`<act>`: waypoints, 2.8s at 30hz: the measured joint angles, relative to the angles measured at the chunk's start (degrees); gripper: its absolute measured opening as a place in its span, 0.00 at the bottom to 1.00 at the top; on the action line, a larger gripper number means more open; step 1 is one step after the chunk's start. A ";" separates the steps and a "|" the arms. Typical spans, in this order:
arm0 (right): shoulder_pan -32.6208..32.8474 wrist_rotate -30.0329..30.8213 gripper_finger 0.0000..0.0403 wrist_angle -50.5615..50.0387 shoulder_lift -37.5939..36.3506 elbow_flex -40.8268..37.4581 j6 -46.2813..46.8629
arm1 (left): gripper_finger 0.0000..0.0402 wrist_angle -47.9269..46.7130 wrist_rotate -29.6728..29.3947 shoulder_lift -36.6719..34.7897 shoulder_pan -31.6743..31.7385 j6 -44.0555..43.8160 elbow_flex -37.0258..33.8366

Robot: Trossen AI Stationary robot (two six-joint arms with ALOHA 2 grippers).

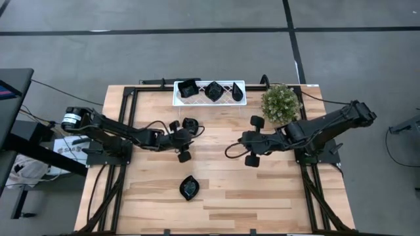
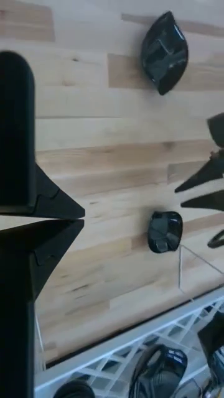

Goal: Pick & Place Mini shaped plates
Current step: Stack the leaf-shaped plate on top of the leaf-shaped plate on the shelf

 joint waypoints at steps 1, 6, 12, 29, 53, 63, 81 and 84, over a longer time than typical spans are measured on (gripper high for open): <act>0.23 0.07 0.02 -0.32 -0.01 0.00 0.59 | 0.29 -0.16 -0.03 0.00 0.25 0.42 0.00; 0.60 0.05 0.02 -0.75 -0.17 -0.02 2.26 | 0.34 -0.39 5.94 0.02 3.34 -2.20 -0.11; 0.56 0.10 0.02 -0.63 -0.09 -0.02 3.86 | 0.43 -0.37 8.72 0.02 7.17 2.02 -0.17; 0.36 0.12 0.02 -0.63 -0.07 -0.02 5.18 | 0.45 4.72 6.50 0.09 8.14 17.19 -6.36; -0.69 0.14 0.02 -0.66 -0.04 -0.02 4.16 | 0.44 11.70 3.07 8.79 8.89 17.27 -6.36; -0.69 0.12 0.02 -0.68 -0.04 -0.02 4.13 | 0.42 12.35 3.72 8.79 10.88 17.31 -6.36; -0.69 0.13 0.02 -0.66 -0.04 -0.02 5.87 | 0.02 13.56 9.60 8.63 4.81 12.52 -6.29; -0.92 0.29 0.02 -0.68 -0.04 -0.02 8.62 | 0.02 13.84 9.75 8.66 2.84 12.37 -6.29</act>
